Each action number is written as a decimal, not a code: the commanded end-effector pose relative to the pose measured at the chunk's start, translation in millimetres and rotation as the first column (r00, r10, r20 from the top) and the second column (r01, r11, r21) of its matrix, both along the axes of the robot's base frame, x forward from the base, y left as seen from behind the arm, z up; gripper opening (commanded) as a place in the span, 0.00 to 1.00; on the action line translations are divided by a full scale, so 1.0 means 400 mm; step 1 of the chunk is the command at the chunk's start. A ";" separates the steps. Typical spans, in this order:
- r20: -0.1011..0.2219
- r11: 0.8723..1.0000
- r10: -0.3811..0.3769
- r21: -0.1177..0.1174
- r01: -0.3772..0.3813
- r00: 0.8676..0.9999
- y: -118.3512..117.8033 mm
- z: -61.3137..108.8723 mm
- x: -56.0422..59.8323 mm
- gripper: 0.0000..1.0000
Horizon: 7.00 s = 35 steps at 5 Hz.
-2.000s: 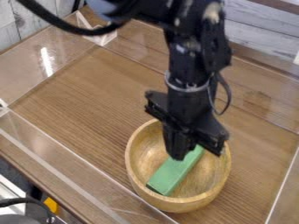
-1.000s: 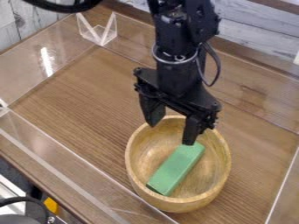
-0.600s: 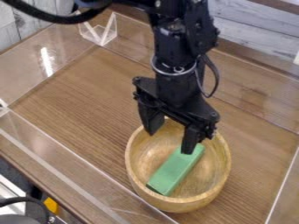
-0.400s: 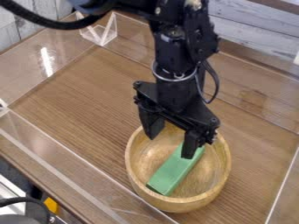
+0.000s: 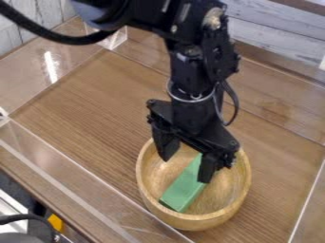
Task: Remove the green block from inside the brown bowl and put it on the table
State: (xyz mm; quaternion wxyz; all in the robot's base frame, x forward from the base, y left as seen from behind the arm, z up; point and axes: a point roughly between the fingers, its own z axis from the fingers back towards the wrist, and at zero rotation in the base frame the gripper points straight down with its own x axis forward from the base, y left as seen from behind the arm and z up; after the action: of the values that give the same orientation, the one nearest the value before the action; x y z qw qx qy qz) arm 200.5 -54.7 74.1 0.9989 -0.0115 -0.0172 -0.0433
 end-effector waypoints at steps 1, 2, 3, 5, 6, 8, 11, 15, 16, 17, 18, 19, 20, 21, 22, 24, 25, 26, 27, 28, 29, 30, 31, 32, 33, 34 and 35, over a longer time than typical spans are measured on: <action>0.014 1.000 -0.008 0.004 0.008 1.000 -0.006 -0.004 0.006 1.00; 0.008 1.000 -0.008 0.009 0.008 1.000 -0.008 -0.019 0.005 1.00; -0.001 1.000 0.001 0.010 -0.001 1.000 -0.006 -0.033 0.002 1.00; -0.017 1.000 0.020 0.016 -0.020 1.000 0.001 -0.059 0.000 1.00; -0.023 0.999 0.029 0.022 -0.029 0.999 0.004 -0.072 0.000 1.00; -0.032 0.999 0.044 0.031 -0.043 0.999 0.009 -0.094 0.001 1.00; -0.033 0.998 0.060 0.015 -0.060 0.998 0.014 -0.083 0.000 0.00; -0.021 0.995 0.094 -0.027 -0.094 0.995 0.023 -0.041 0.004 0.00; -0.016 0.994 0.107 -0.037 -0.107 0.994 0.027 -0.029 0.008 0.00; -0.009 0.991 0.125 -0.051 -0.125 0.992 0.033 -0.011 0.015 0.00; -0.002 0.988 0.142 -0.061 -0.142 0.990 0.038 0.002 0.022 0.00; 0.007 0.985 0.158 -0.067 -0.158 0.987 0.046 0.013 0.029 0.00; 0.010 0.984 0.169 -0.066 -0.168 0.986 0.051 0.015 0.034 0.00; 0.011 0.982 0.177 -0.065 -0.176 0.984 0.054 0.014 0.037 0.00; 0.011 0.981 0.184 -0.064 -0.183 0.983 0.057 0.013 0.039 0.00; 0.031 0.980 0.195 -0.047 -0.193 0.980 0.095 0.033 0.053 0.00; 0.051 0.976 0.218 -0.039 -0.216 0.975 0.131 0.047 0.067 0.00; 0.064 0.972 0.235 -0.025 -0.234 0.970 0.165 0.039 0.075 0.00; 0.072 0.969 0.245 -0.010 -0.245 0.967 0.184 0.025 0.082 0.00; 0.078 0.967 0.255 0.003 -0.256 0.964 0.198 0.014 0.090 0.00; 0.087 0.964 0.261 0.019 -0.264 0.961 0.212 0.003 0.099 0.00; 0.095 0.962 0.266 0.032 -0.270 0.959 0.225 -0.005 0.109 0.00; 0.098 0.962 0.268 0.034 -0.272 0.958 0.224 -0.005 0.111 0.00; 0.101 0.961 0.271 0.037 -0.275 0.957 0.224 -0.004 0.114 0.00; 0.104 0.960 0.273 0.038 -0.278 0.956 0.224 -0.003 0.116 0.00; 0.109 0.958 0.277 0.041 -0.282 0.955 0.228 -0.002 0.121 0.00; 0.114 0.957 0.280 0.044 -0.286 0.953 0.231 -0.001 0.125 0.00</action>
State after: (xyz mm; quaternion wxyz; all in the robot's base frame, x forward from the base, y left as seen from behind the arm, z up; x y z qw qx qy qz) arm 239.8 34.2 63.6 0.9938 0.0202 -0.0482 0.0977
